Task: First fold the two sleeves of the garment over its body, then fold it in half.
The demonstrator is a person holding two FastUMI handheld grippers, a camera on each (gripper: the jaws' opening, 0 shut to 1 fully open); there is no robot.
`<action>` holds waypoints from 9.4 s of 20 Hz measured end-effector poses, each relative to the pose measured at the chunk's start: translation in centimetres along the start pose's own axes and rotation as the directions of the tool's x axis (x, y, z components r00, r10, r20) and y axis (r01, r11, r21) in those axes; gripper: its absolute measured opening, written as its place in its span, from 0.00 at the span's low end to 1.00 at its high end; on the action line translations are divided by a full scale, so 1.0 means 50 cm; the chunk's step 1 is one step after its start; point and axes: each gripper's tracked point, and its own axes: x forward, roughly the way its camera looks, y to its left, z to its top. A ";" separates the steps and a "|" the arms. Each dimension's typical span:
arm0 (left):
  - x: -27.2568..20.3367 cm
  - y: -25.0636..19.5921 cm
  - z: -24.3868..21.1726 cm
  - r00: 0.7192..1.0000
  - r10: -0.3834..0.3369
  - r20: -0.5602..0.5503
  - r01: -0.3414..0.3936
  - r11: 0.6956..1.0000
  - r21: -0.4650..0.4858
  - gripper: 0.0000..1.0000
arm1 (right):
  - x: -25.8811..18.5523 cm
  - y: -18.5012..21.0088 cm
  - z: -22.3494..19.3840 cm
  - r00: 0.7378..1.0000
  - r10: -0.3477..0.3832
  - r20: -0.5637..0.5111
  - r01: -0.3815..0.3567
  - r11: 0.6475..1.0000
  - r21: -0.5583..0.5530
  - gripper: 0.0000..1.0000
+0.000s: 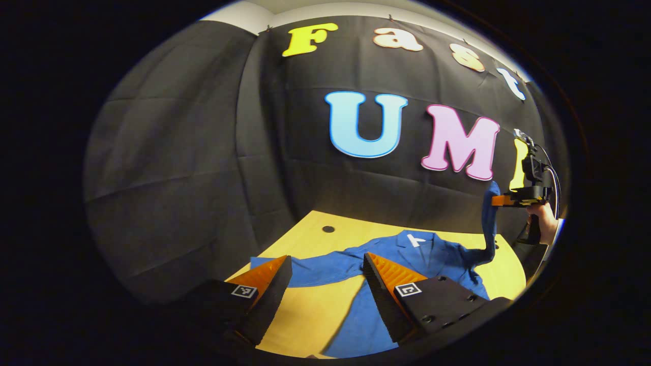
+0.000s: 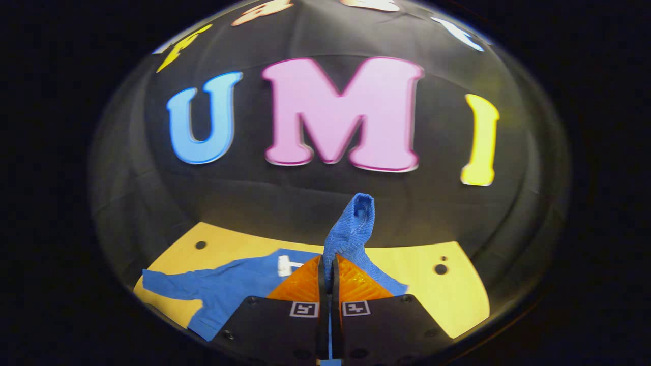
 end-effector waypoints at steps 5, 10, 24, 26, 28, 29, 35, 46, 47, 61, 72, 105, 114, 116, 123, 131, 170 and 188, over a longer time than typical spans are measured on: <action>-0.031 0.142 -0.060 0.990 0.123 -0.063 -0.124 0.992 -0.002 0.81 | 0.126 0.265 -0.225 0.961 0.160 -0.227 -0.173 0.984 -0.041 0.02; -0.066 0.232 -0.105 0.968 0.220 -0.125 -0.220 0.975 0.008 0.81 | 0.196 0.375 -0.400 0.899 0.223 -0.376 -0.253 0.967 -0.030 0.03; 0.124 0.240 -0.174 0.958 0.146 -0.248 -0.160 0.987 -0.035 0.83 | 0.014 0.337 -0.165 0.905 0.402 -0.142 -0.407 0.914 -0.008 0.91; 0.187 0.259 -0.189 0.953 0.146 -0.266 -0.156 0.988 -0.014 0.83 | -0.059 0.294 -0.082 0.907 0.419 -0.047 -0.421 0.906 -0.048 0.98; 0.257 0.280 -0.236 0.932 0.148 -0.332 -0.155 0.988 0.007 0.83 | -0.123 0.238 -0.039 0.908 0.419 -0.016 -0.420 0.906 -0.048 0.97; 0.285 0.289 -0.254 0.919 0.155 -0.362 -0.160 0.987 0.016 0.83 | -0.152 0.202 -0.022 0.914 0.406 -0.012 -0.407 0.913 -0.038 0.97; 0.429 0.331 -0.363 0.845 0.202 -0.494 -0.210 0.977 0.041 0.84 | -0.311 0.005 0.073 0.955 0.286 0.073 -0.288 0.957 0.018 1.00; 0.456 0.346 -0.385 0.843 0.097 -0.529 -0.111 0.994 0.005 0.82 | -0.359 -0.036 0.118 0.965 0.214 0.149 -0.237 0.958 0.160 0.96; 0.456 0.338 -0.393 0.840 0.100 -0.533 -0.113 0.994 0.009 0.71 | -0.361 -0.028 0.121 0.963 0.222 0.151 -0.247 0.954 0.170 0.96; 0.464 0.212 -0.224 0.885 -0.087 -0.457 0.076 0.996 -0.044 0.00 | -0.387 -0.075 0.106 0.972 0.192 0.138 -0.214 0.964 0.161 0.96; 0.425 -0.291 0.075 0.852 -0.501 -0.152 0.513 0.856 0.053 0.00 | -0.417 -0.196 0.082 0.975 0.167 0.148 -0.197 0.954 0.226 0.96; 0.308 -0.885 -0.183 0.631 -0.583 -0.512 0.697 0.716 0.045 0.85 | -0.357 -0.467 -0.238 0.973 0.177 -0.146 -0.111 0.921 0.374 0.97; 0.105 -0.400 -0.330 0.689 -0.202 -0.696 0.351 0.933 0.076 0.85 | -0.379 -0.318 -0.405 0.879 0.258 -0.400 -0.092 0.917 0.389 0.97; 0.072 -0.331 -0.373 0.658 -0.158 -0.736 0.275 0.961 0.040 0.85 | -0.398 -0.292 -0.444 0.852 0.262 -0.454 -0.084 0.923 0.375 0.97; -0.017 -0.189 -0.475 0.517 -0.038 -0.855 0.159 0.986 0.052 0.85 | -0.453 -0.243 -0.584 0.706 0.205 -0.678 -0.047 0.969 0.243 0.98; -0.054 -0.145 -0.529 0.441 -0.003 -0.898 0.175 0.981 0.082 0.86 | -0.496 -0.245 -0.682 0.616 0.127 -0.777 0.013 0.985 0.171 0.99; 0.002 -0.307 -0.280 0.451 -0.356 -0.818 0.312 0.922 -0.229 0.00 | -0.397 -0.185 -0.477 0.619 0.302 -0.725 -0.021 0.929 0.370 0.01; 0.575 -0.412 0.025 0.634 -0.310 -0.709 0.320 0.939 -0.124 0.00 | 0.188 -0.294 -0.153 0.832 0.090 -0.548 0.074 0.960 0.270 0.00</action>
